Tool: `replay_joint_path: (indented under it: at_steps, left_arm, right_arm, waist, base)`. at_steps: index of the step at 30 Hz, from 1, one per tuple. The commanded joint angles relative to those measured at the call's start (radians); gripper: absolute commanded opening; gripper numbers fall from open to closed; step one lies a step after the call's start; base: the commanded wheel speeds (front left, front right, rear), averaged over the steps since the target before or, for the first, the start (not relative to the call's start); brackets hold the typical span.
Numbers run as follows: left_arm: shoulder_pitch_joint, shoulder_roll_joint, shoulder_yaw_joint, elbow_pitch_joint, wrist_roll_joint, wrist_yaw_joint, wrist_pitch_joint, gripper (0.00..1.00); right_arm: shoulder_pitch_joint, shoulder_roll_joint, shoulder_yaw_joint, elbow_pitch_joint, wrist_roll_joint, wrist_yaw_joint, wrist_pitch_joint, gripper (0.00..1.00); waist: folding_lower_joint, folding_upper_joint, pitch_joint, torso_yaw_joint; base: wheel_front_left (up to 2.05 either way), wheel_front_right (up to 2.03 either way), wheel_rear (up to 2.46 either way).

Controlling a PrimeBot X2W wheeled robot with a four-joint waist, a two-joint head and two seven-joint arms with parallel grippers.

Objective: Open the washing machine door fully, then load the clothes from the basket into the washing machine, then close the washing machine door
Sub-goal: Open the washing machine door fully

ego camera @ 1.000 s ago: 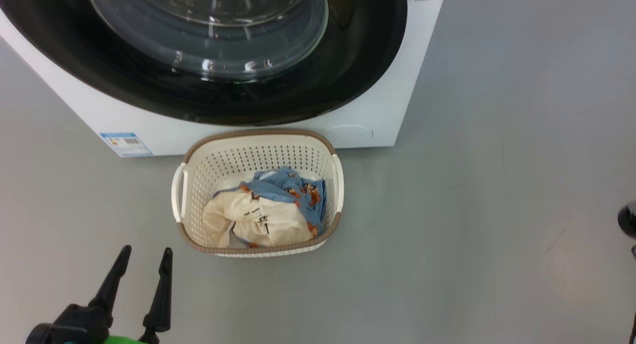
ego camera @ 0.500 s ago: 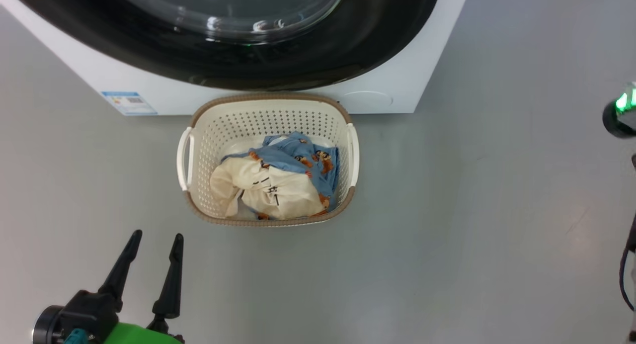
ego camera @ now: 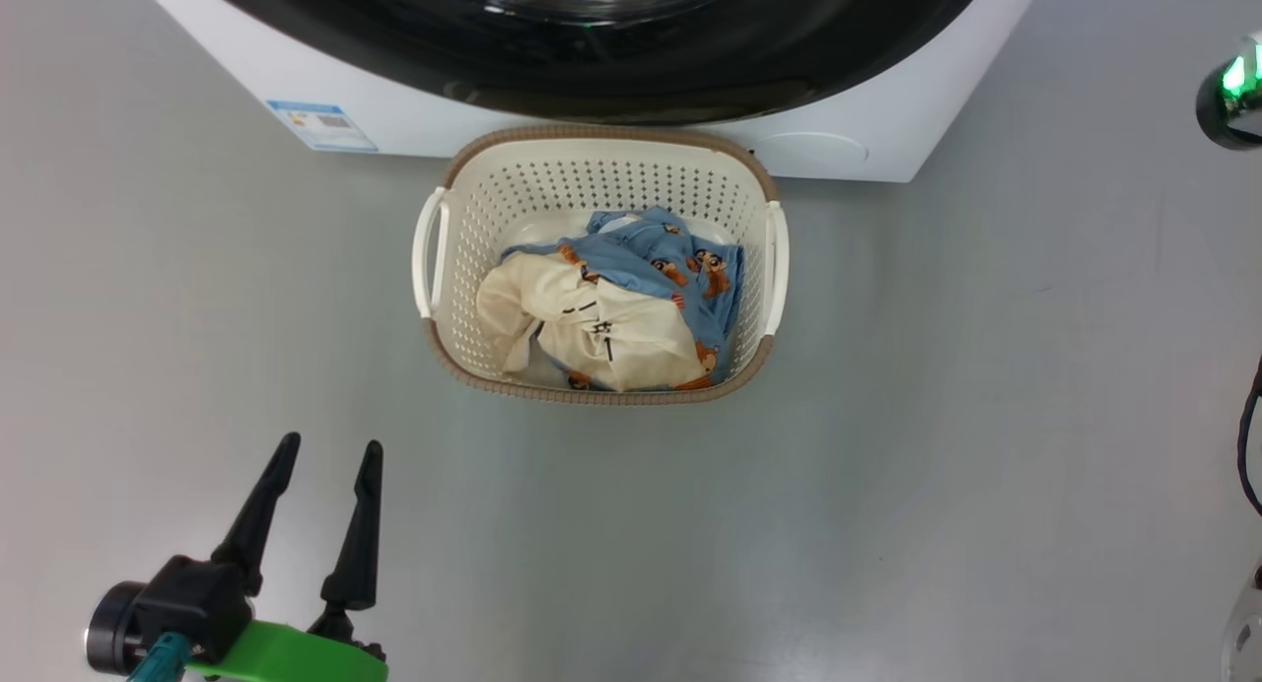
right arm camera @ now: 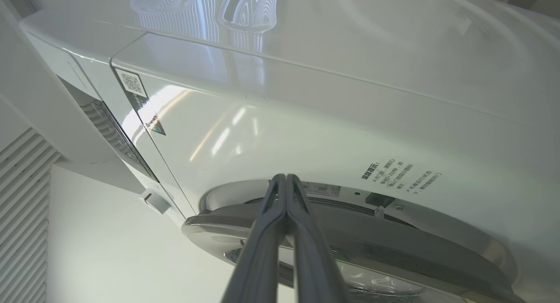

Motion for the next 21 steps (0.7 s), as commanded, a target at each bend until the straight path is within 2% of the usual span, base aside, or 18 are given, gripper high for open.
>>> replay_joint_path:
  at_steps: [1,21]
  left_arm:
    - [-0.012,0.013,0.030,-0.026,0.002,-0.001,-0.011,1.00]
    - [0.011,-0.003,0.004,-0.056,0.003,-0.001,-0.011,1.00]
  right_arm:
    - [-0.026,0.001,0.018,-0.024,-0.012,0.002,0.013,0.00]
    - [-0.153,-0.006,0.081,-0.014,-0.030,0.002,0.069,0.00]
  waist:
    - [0.0000,0.0000,0.017,0.017]
    - [0.0000,0.0000,0.113,0.059]
  base:
    - [0.00,0.00,0.00]
    - [0.00,0.00,0.00]
